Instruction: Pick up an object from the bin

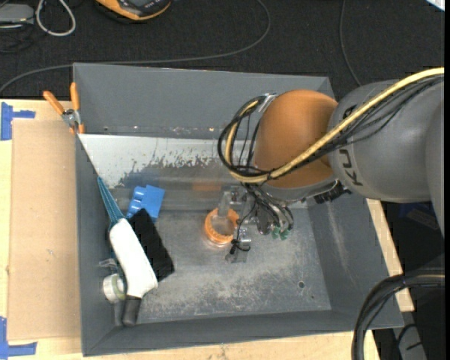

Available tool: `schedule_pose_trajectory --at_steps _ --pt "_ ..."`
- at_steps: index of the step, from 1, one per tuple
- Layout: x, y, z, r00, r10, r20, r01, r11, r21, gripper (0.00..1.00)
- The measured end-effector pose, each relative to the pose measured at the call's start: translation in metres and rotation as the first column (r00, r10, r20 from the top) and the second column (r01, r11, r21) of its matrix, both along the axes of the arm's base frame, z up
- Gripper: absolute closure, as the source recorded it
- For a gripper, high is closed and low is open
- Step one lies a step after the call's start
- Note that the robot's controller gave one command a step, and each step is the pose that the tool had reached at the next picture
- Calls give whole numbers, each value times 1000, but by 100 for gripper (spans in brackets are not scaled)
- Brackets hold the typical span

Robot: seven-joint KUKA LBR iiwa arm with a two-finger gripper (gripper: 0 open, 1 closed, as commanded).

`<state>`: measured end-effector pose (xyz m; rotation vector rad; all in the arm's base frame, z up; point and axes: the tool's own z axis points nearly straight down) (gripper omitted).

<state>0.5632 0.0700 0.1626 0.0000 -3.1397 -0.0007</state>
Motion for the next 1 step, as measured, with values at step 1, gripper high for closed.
schedule_pose_trajectory --at_steps 1 --pt "56 -30 -89 999 -43 8 43 999 3 0"
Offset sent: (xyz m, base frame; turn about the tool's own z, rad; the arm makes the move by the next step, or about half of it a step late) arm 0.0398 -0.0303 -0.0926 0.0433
